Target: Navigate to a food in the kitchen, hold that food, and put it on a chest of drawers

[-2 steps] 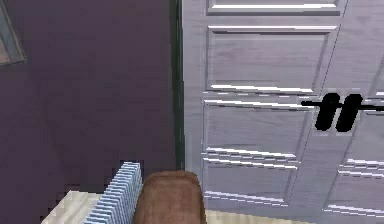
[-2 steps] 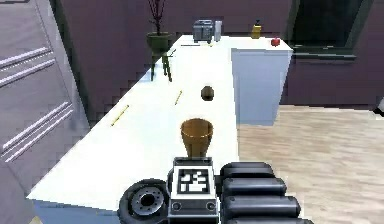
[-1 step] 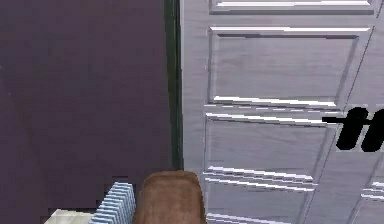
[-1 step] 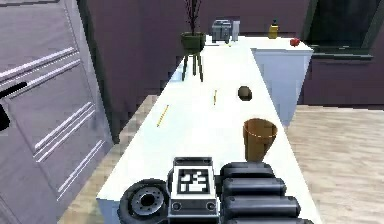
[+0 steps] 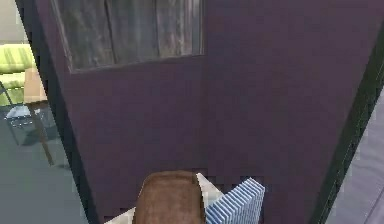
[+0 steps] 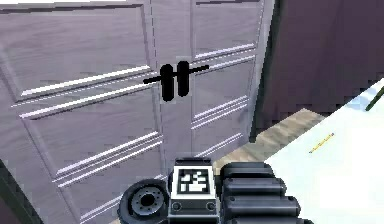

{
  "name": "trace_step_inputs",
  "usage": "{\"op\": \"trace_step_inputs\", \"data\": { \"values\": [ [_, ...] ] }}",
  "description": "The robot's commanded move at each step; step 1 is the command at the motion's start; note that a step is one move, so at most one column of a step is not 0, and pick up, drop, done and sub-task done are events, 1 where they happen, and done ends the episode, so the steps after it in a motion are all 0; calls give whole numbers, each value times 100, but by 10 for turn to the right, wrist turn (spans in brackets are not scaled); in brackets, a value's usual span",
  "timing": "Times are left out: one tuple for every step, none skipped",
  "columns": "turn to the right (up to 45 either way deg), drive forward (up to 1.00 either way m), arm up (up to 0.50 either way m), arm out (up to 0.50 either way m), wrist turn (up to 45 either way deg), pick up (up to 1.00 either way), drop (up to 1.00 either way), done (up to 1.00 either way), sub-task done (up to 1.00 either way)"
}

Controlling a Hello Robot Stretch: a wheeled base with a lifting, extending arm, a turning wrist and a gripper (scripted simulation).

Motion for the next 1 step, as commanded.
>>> {"op": "trace_step_inputs", "data": {
  "values": [
    [-450,0,0,0,0,0,0,0,0]
  ]
}}
